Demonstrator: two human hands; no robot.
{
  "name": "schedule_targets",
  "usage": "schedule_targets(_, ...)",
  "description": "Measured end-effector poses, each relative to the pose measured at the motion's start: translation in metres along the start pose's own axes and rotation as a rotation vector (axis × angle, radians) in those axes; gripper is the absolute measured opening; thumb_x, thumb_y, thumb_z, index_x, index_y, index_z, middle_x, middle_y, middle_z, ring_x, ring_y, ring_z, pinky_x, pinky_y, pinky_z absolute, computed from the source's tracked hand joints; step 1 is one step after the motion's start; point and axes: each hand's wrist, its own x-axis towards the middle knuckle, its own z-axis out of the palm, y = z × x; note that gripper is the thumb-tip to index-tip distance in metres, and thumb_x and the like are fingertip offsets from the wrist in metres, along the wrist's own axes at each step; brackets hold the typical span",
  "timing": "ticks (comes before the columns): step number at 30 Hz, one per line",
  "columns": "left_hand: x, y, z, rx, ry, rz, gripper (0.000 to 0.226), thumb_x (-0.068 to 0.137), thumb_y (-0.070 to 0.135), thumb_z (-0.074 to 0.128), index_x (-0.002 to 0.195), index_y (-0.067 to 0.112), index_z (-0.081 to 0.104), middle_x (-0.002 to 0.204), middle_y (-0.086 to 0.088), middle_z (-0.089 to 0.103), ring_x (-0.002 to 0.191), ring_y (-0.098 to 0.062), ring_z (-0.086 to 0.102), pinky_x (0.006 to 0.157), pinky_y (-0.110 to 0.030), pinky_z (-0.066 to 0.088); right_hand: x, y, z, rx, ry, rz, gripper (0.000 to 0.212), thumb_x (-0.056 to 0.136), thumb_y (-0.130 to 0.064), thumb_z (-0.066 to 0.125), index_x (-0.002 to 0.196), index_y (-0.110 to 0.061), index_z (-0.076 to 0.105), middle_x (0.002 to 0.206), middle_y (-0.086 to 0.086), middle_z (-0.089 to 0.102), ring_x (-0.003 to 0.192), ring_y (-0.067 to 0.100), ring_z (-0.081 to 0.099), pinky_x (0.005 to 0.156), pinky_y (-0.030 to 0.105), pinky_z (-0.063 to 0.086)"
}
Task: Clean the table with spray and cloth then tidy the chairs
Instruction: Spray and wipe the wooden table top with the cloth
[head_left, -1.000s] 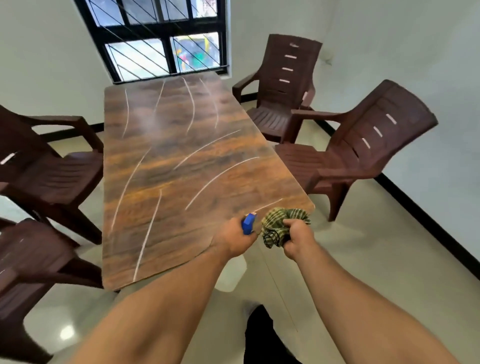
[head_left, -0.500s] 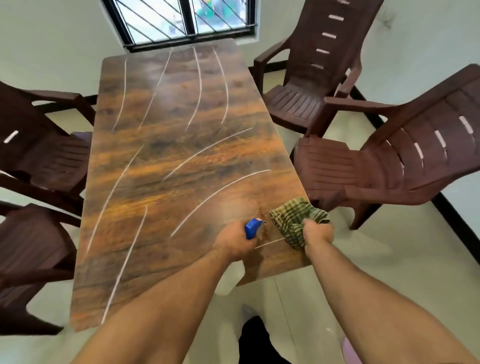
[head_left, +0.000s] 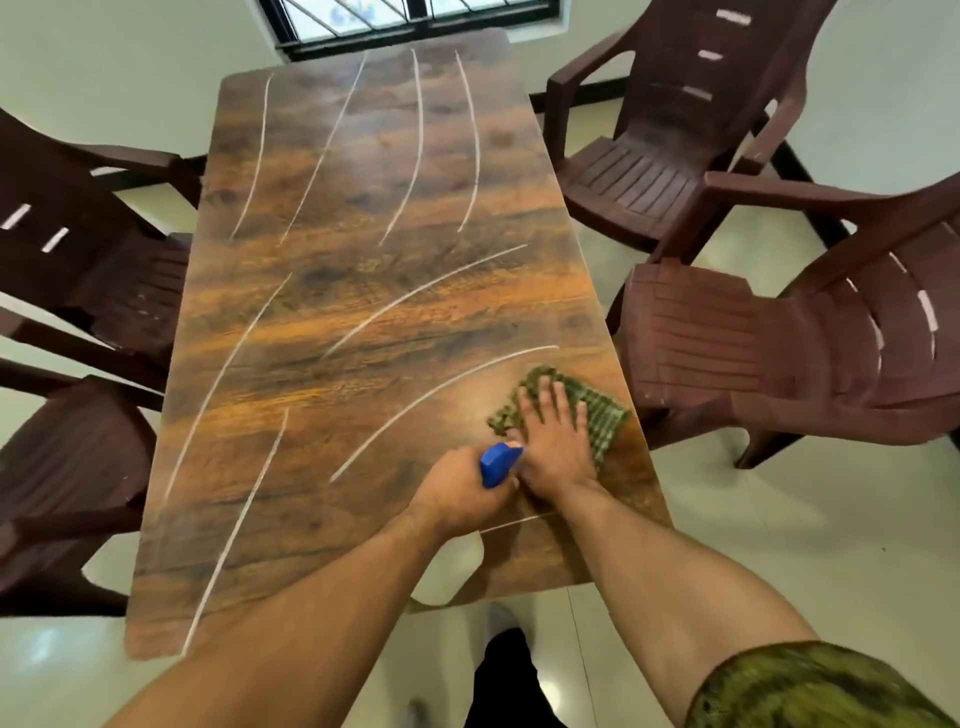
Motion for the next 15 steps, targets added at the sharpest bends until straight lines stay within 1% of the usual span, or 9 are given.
schedule_targets(2, 0.002, -0.006, -0.003, -0.033, 0.023, 0.0, 0.019, 0.078, 0.037, 0.066, 0.075, 0.019, 0.062, 0.059, 0.005, 0.056, 0.051, -0.013, 0.045, 0.057, -0.033, 0.045, -0.027, -0.009, 0.016, -0.098, -0.064, -0.301, 0.066, 0.1, -0.042, 0.028, 0.161, -0.025, 0.01, 0.169, 0.003, -0.004, 0.154, 0.022, -0.013, 0.123, 0.051, -0.009)
schedule_targets(3, 0.002, -0.006, -0.004, -0.039, 0.026, 0.0, 0.021, 0.075, 0.039, 0.064, 0.079, 0.018, 0.064, 0.06, 0.004, 0.058, 0.052, -0.013, 0.046, 0.059, -0.034, 0.047, -0.046, -0.003, 0.025, -0.111, -0.067, -0.43, 0.064, 0.1, -0.044, 0.028, 0.16, -0.025, 0.017, 0.169, 0.0, 0.003, 0.155, 0.021, -0.01, 0.124, 0.052, -0.006)
schedule_targets(5, 0.001, -0.006, -0.002, -0.038, 0.029, 0.004, 0.027, 0.073, 0.043, 0.06, 0.077, 0.016, 0.062, 0.057, 0.006, 0.054, 0.051, -0.014, 0.043, 0.058, -0.034, 0.045, -0.074, 0.032, 0.03, -0.091, -0.072, -0.542, 0.062, 0.102, -0.051, 0.029, 0.159, -0.027, 0.025, 0.168, -0.004, 0.007, 0.155, 0.017, -0.006, 0.124, 0.051, -0.001)
schedule_targets(6, 0.001, -0.006, -0.001, -0.038, 0.033, 0.006, 0.029, 0.073, 0.044, 0.061, 0.074, 0.015, 0.058, 0.056, 0.006, 0.05, 0.052, -0.016, 0.04, 0.057, -0.034, 0.043, -0.078, 0.052, 0.027, -0.092, -0.058, -0.516, 0.062, 0.101, -0.054, 0.027, 0.159, -0.03, 0.023, 0.168, -0.006, 0.004, 0.155, 0.016, -0.006, 0.124, 0.05, -0.001)
schedule_targets(7, 0.001, -0.006, -0.001, -0.034, 0.031, 0.002, 0.032, 0.074, 0.044, 0.062, 0.071, 0.014, 0.053, 0.055, 0.004, 0.046, 0.052, -0.018, 0.039, 0.056, -0.034, 0.04, -0.078, 0.067, 0.024, -0.092, -0.015, -0.41, 0.063, 0.101, -0.055, 0.025, 0.159, -0.031, 0.021, 0.167, -0.007, 0.001, 0.155, 0.015, -0.006, 0.124, 0.05, 0.0)
schedule_targets(10, -0.005, -0.012, 0.002, -0.024, 0.022, -0.005, 0.036, 0.083, 0.04, 0.07, 0.069, 0.015, 0.048, 0.056, 0.003, 0.046, 0.052, -0.018, 0.041, 0.056, -0.033, 0.037, -0.057, 0.068, 0.01, 0.005, 0.109, 0.133, 0.064, 0.103, -0.053, 0.025, 0.16, -0.028, 0.011, 0.169, -0.002, -0.004, 0.155, 0.018, -0.008, 0.125, 0.049, -0.003)
schedule_targets(11, -0.008, -0.015, 0.003, -0.018, 0.025, -0.009, 0.037, 0.084, 0.041, 0.071, 0.069, 0.016, 0.049, 0.057, 0.004, 0.047, 0.052, -0.017, 0.042, 0.056, -0.032, 0.037, -0.041, 0.055, 0.005, 0.046, 0.132, 0.241, 0.064, 0.104, -0.052, 0.025, 0.16, -0.027, 0.007, 0.169, 0.0, -0.006, 0.155, 0.02, -0.01, 0.124, 0.049, -0.005)
schedule_targets(13, -0.012, -0.02, 0.006, -0.009, 0.021, -0.002, 0.035, 0.084, 0.047, 0.072, 0.07, 0.021, 0.052, 0.058, 0.006, 0.051, 0.051, -0.014, 0.044, 0.056, -0.031, 0.039, -0.011, 0.032, -0.003, 0.138, 0.131, 0.345, 0.066, 0.105, -0.049, 0.025, 0.161, -0.024, 0.002, 0.168, 0.004, -0.01, 0.154, 0.025, -0.012, 0.123, 0.052, -0.007)
schedule_targets(15, -0.016, -0.021, 0.004, -0.002, 0.026, 0.009, 0.032, 0.083, 0.048, 0.072, 0.072, 0.024, 0.054, 0.061, 0.007, 0.055, 0.053, -0.012, 0.047, 0.057, -0.031, 0.041, 0.011, 0.02, -0.006, 0.123, 0.119, 0.296, 0.067, 0.105, -0.048, 0.026, 0.161, -0.023, 0.0, 0.168, 0.006, -0.012, 0.154, 0.027, -0.014, 0.123, 0.053, -0.008)
